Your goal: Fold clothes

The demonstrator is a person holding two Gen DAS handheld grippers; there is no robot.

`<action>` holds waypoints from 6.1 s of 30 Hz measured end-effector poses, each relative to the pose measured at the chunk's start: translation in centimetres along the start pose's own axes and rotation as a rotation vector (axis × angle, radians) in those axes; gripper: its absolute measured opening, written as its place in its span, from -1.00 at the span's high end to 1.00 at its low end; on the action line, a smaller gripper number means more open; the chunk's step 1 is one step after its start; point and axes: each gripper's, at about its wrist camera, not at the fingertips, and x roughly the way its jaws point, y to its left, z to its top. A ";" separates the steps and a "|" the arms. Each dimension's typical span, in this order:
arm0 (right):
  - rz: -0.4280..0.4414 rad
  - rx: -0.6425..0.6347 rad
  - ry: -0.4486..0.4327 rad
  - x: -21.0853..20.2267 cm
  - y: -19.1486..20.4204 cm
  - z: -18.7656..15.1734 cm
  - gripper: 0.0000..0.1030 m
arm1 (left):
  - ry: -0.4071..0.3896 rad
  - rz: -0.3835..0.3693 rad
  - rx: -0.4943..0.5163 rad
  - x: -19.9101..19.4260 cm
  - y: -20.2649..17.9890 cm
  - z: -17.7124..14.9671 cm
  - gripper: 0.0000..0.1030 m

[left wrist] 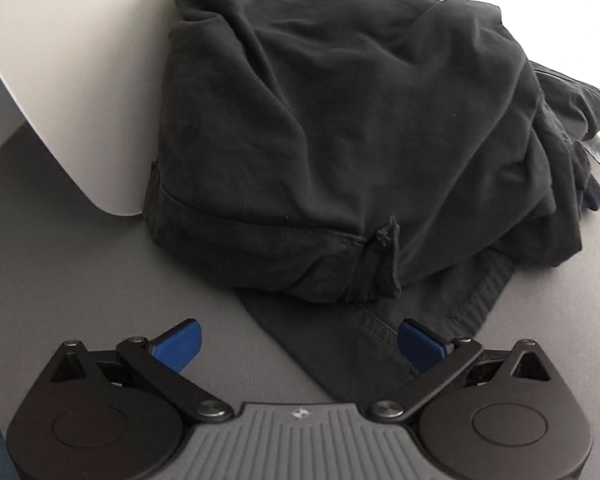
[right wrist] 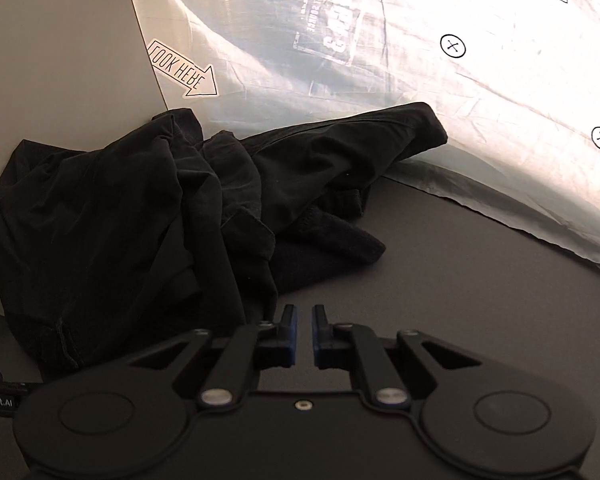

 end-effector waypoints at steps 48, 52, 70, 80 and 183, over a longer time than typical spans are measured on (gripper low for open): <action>0.094 -0.203 -0.169 -3.6 3.0 -2.2 0.84 | -0.145 -0.013 -0.076 -6.0 -0.9 -5.3 -0.97; -0.084 -0.189 -0.221 -9.2 -0.9 -5.2 1.00 | -0.182 -0.040 -0.090 -10.5 -1.8 -8.5 -0.97; -0.104 0.134 -0.075 -17.8 -15.0 -10.4 0.39 | -0.134 -0.082 -0.094 -14.0 -7.2 -16.9 -0.99; 0.214 0.079 -0.032 -1.8 -6.3 -1.9 -0.42 | -0.123 0.024 -0.027 -6.6 -3.1 -9.3 -0.99; -0.758 0.951 -0.329 -46.7 -40.9 -32.8 0.20 | -0.079 -0.169 -0.122 -14.6 -13.4 -21.8 0.97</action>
